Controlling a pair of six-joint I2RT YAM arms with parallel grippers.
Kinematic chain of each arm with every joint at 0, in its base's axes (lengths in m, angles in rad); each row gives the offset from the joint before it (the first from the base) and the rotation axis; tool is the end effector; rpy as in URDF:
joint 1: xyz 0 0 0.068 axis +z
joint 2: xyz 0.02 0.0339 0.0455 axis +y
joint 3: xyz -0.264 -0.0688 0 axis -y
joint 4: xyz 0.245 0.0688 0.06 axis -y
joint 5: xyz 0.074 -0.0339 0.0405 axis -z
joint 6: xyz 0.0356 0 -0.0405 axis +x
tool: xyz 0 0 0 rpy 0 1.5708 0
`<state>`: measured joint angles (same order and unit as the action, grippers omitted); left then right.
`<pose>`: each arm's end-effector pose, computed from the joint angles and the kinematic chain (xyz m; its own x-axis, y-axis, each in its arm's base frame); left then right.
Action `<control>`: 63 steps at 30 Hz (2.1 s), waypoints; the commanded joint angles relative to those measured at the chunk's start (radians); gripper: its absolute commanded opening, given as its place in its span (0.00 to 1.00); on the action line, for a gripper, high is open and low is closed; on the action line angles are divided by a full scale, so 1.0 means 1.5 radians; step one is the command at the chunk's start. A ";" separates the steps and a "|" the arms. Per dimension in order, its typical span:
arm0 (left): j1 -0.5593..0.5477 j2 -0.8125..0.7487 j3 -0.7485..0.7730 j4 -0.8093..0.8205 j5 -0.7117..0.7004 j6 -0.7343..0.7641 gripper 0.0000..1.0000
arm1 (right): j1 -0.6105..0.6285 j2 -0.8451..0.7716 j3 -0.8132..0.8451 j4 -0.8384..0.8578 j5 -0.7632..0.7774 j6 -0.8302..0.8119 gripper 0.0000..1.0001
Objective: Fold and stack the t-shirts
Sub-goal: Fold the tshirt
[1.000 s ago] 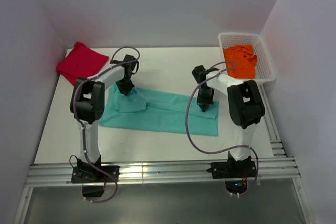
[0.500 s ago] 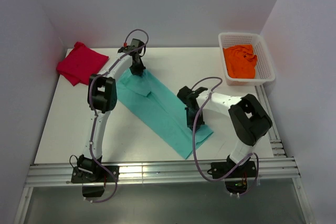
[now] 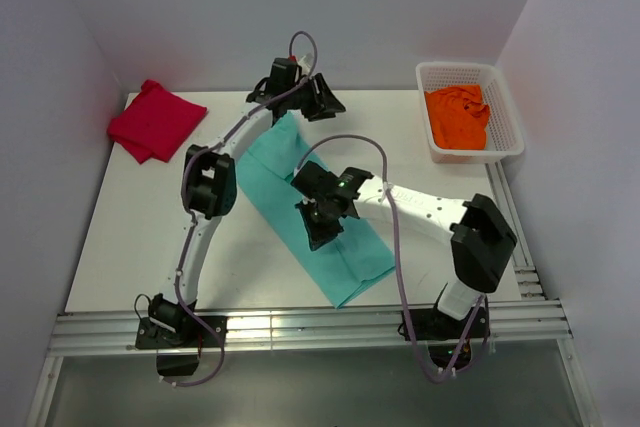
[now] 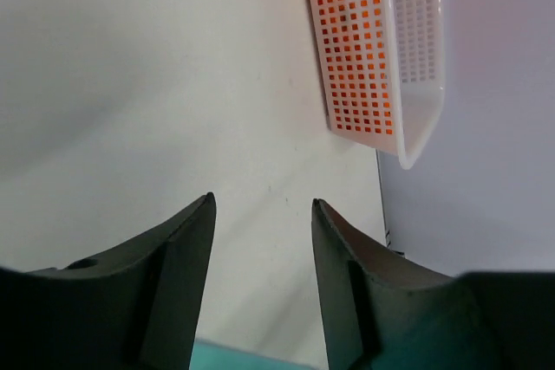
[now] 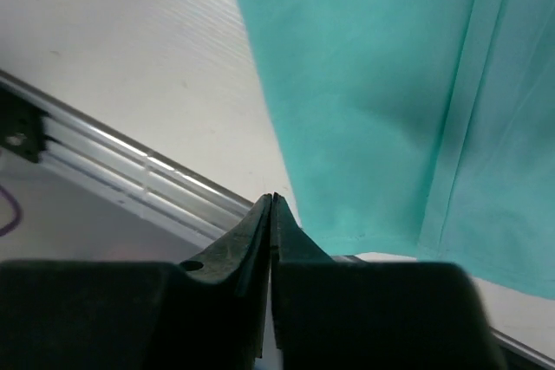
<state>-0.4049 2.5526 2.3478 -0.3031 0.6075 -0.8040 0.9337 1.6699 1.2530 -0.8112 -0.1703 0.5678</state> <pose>0.5267 -0.2479 0.2189 -0.8732 -0.2691 -0.4063 0.2206 0.5253 -0.8218 0.1921 0.2697 0.2291 -0.9166 -0.3476 -0.1975 -0.3951 0.8628 0.3153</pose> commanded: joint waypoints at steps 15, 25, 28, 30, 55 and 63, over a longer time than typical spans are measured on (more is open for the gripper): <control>0.057 -0.431 -0.429 -0.349 -0.650 -0.048 0.06 | -0.074 -0.121 0.079 -0.044 0.168 -0.098 0.84; 0.059 -0.314 -0.414 -0.387 -0.684 -0.092 0.00 | -0.140 -0.195 0.005 -0.070 0.177 -0.106 0.80; 0.059 -0.262 -0.379 -0.405 -0.685 -0.094 0.00 | -0.160 -0.213 -0.018 -0.077 0.179 -0.110 0.80; 0.059 -0.231 -0.347 -0.416 -0.684 -0.093 0.00 | -0.183 -0.223 -0.024 -0.084 0.183 -0.112 0.79; 0.024 -0.154 -0.012 -0.131 -0.394 0.095 0.96 | -0.255 -0.202 -0.017 -0.084 0.166 -0.090 0.78; 0.045 -0.376 -0.134 -0.268 -0.525 0.057 0.90 | -0.255 -0.272 -0.058 -0.034 0.171 -0.053 0.79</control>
<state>-0.3389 2.1704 2.2345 -0.6029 -0.0807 -0.6785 0.5571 1.3331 1.1828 -0.9150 0.0708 0.4538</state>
